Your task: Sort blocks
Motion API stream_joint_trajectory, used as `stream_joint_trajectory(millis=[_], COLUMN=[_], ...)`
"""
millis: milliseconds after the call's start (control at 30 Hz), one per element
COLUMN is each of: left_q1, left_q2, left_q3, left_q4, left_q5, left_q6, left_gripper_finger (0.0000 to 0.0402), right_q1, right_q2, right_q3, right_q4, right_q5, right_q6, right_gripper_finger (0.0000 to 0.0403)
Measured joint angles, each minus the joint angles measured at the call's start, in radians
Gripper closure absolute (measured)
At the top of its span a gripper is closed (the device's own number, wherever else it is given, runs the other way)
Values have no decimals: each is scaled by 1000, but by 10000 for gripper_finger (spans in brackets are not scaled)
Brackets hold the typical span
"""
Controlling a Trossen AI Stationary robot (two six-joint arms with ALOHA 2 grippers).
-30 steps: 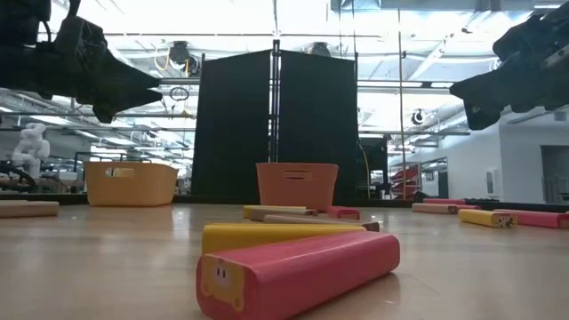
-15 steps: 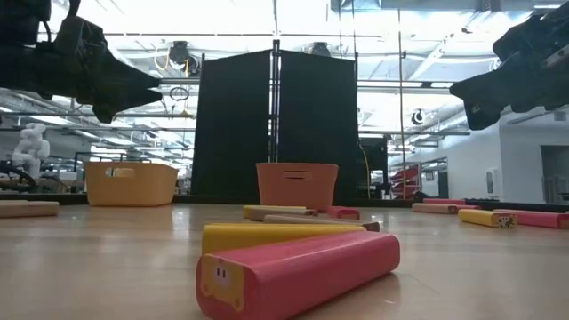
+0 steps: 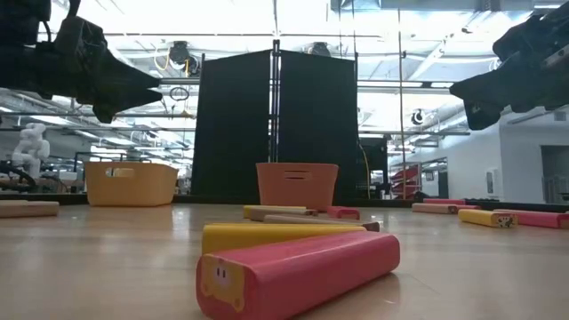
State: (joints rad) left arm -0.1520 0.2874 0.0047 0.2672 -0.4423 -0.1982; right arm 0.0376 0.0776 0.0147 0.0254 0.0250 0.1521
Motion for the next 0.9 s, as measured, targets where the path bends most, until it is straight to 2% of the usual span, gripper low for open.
stream_joint_trajectory(millis=[400, 533, 667, 767, 833, 900], left_q1=[0, 0, 2, 0, 0, 0], left_q2=[0, 0, 0, 0, 0, 0], left_q3=[0, 0, 0, 0, 0, 0], left_q4=[5, 8, 37, 59, 55, 53], left_q5=[0, 38, 23, 36, 89, 129], left_q6=[-12, -156, -115, -164, -192, -199], left_gripper_finger=[217, 217, 217, 217, 217, 217], right_q1=[0, 0, -5, -5, -8, -22], right_q2=[0, 1, 3, 15, 33, 49], right_q3=[0, 0, 0, 0, 1, 28], right_q4=[25, 96, 139, 120, 105, 16], right_q5=[1, 2, 12, 81, 134, 180], right_q6=[234, 249, 256, 263, 267, 287], right_gripper_finger=[403, 403, 403, 397, 382, 359])
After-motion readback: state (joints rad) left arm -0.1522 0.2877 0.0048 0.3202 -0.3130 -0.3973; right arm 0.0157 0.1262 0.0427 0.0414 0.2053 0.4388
